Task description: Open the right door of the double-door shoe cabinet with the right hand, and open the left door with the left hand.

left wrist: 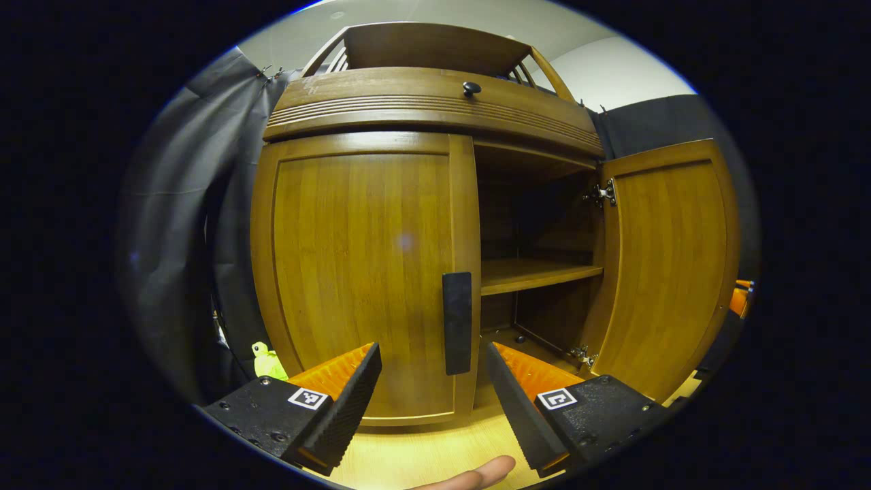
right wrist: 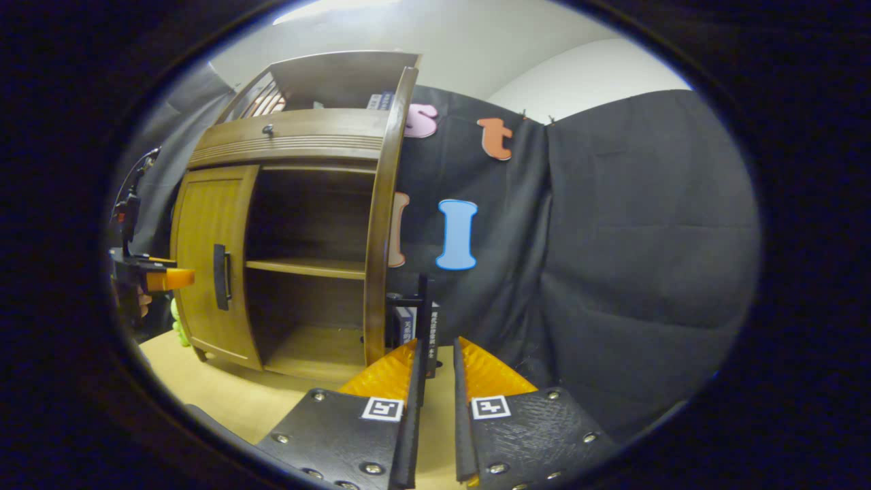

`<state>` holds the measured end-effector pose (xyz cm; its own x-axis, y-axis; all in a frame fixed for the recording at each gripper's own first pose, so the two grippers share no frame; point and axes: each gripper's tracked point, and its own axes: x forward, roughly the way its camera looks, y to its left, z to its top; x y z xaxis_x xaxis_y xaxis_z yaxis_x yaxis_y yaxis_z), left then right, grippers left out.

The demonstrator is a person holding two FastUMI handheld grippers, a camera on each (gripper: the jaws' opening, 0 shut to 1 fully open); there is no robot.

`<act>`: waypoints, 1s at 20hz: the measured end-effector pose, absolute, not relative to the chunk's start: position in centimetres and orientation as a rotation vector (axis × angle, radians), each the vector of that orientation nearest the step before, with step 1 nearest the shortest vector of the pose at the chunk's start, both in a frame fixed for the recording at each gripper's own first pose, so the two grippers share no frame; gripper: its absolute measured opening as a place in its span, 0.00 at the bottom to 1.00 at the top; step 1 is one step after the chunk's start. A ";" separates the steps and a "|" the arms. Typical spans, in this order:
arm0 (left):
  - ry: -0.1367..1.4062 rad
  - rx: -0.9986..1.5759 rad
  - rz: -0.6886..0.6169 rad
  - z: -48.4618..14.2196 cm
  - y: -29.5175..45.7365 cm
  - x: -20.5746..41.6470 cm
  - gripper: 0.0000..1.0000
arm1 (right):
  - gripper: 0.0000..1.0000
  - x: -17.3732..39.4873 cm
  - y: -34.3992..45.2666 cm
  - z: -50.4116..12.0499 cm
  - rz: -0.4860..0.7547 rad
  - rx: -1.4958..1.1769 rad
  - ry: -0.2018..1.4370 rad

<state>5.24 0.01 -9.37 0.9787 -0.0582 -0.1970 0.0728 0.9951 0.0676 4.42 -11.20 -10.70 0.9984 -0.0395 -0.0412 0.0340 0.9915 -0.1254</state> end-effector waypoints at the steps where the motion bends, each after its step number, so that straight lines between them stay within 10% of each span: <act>1: 0.198 0.082 -0.063 -9.6 -0.1 5.3 0.96 | 0.22 4.2 -11.3 -10.8 -0.025 -0.094 0.040; 4: 0.198 0.108 -0.057 -10.5 -1.0 6.0 0.96 | 0.01 4.0 -14.1 -11.2 -0.089 -0.016 0.027; 14: 0.135 0.086 0.028 -9.5 -1.7 12.8 0.96 | 0.07 -5.8 -12.4 -9.5 -0.023 -0.086 -0.105; 18: 0.098 0.086 -0.023 -8.4 -2.8 14.2 0.96 | 0.96 -10.6 -9.9 -7.7 0.001 -0.066 -0.156; 20: 0.114 0.093 -0.031 -8.8 -3.0 14.1 0.91 | 0.96 -12.5 -7.7 -6.7 0.052 -0.030 -0.172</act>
